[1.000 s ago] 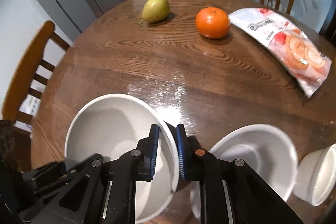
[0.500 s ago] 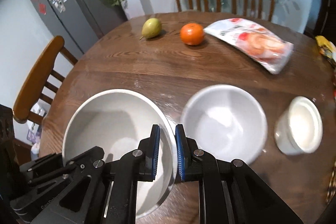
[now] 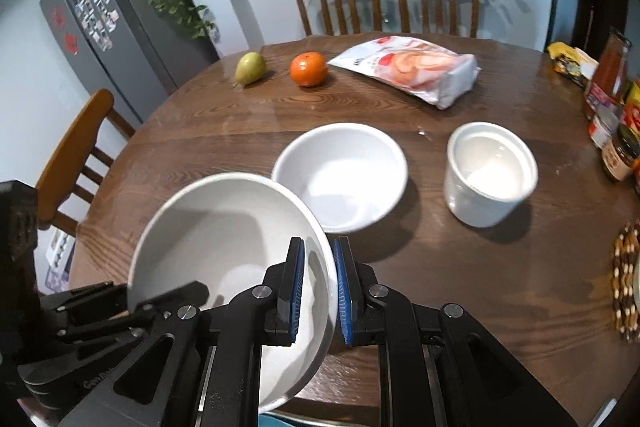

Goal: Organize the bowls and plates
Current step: 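Lift the large white bowl with both grippers and carry it over the plate stack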

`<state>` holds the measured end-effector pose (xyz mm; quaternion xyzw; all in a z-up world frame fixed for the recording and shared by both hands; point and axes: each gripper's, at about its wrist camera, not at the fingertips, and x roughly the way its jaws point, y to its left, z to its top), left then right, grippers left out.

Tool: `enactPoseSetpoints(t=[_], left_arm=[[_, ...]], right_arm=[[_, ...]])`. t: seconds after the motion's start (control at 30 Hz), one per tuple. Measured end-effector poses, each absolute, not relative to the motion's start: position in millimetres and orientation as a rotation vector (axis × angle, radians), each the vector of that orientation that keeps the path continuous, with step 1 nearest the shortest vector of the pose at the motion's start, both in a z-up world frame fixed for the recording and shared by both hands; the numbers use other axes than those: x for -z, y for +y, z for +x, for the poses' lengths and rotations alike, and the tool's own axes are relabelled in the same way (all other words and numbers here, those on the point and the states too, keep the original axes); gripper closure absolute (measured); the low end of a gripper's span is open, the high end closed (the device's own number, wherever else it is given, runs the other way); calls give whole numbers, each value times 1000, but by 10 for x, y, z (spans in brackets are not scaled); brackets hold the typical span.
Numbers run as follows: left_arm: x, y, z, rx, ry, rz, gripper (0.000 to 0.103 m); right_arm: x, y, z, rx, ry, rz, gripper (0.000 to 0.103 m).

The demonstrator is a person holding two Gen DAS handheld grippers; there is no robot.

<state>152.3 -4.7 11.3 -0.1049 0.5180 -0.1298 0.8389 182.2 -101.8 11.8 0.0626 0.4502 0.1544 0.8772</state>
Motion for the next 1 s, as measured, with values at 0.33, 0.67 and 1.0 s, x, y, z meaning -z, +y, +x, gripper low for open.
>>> enactPoseSetpoints(t=[0.33, 0.67, 1.0], left_arm=[[3, -327, 1500, 307, 1139, -185, 84], [147, -563, 1659, 353, 1194, -121, 83], [240, -560, 1725, 361, 1233, -135, 83]], right_arm=[[1, -1274, 1763, -284, 928, 181, 86], [165, -1500, 1830, -227, 965, 224, 86], [317, -1519, 1876, -227, 1013, 237, 86]])
